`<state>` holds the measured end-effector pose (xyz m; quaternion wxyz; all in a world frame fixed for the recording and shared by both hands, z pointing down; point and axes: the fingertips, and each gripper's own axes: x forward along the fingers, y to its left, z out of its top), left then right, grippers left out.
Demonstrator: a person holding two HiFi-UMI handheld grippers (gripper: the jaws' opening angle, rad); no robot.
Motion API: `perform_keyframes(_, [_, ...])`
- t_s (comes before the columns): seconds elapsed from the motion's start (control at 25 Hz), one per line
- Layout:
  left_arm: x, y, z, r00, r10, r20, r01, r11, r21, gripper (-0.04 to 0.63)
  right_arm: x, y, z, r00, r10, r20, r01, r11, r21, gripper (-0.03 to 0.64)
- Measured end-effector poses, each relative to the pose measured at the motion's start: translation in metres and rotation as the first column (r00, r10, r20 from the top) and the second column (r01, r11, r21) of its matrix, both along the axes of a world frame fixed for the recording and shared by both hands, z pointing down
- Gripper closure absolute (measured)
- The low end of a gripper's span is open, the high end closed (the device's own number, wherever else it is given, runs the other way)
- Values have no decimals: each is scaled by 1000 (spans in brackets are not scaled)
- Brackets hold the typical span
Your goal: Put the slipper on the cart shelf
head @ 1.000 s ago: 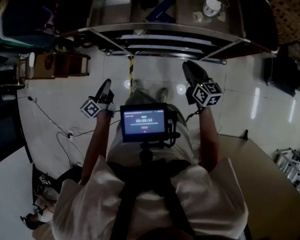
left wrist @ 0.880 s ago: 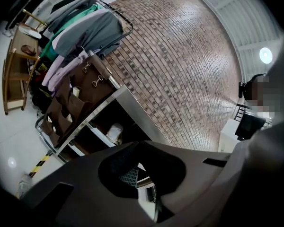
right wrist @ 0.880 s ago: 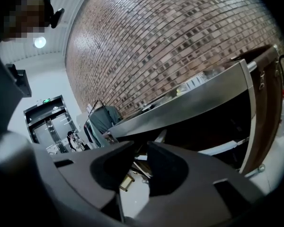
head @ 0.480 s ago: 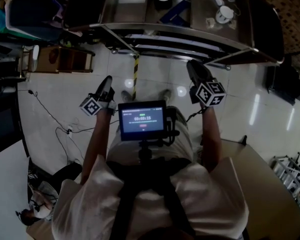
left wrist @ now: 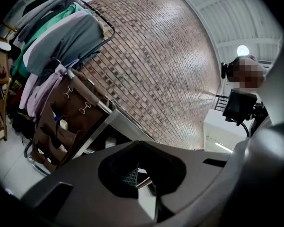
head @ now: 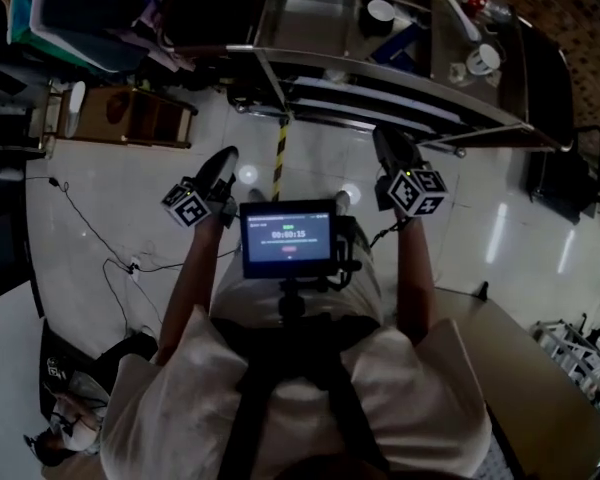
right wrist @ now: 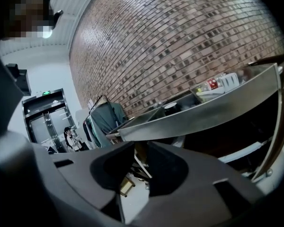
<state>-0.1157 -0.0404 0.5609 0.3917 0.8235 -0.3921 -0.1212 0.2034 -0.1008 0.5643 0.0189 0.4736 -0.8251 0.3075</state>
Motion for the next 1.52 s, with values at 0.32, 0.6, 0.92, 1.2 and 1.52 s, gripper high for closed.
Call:
perform_keyframes(0.32, [-93,-22,-2,1000,17,18,-18,1000,26,594,-96,-3,-20,999,32,-11,-32,999,21,506])
perform_keyframes(0.6, [-153,-32,15,999,48,-4,-48,999,17,594,-148,2,-31,996,86,-20,-85,996,41,506])
perform_keyframes(0.92, [-204,-23,21,993,121,-12,-121,993,17,594,-209,30,-39,988,152,-21,-150,985,80,538])
perform_keyframes(1.2, [-204,-22,30,988,153,-11,-153,988,10,594,-227,47,-25,989,149,-19,-147,986,73,538])
perform_keyframes(1.52, [-204,-10,51,994,104,-44,-106,994,-35,594,-226,52,-8,989,138,-50,-135,990,47,540])
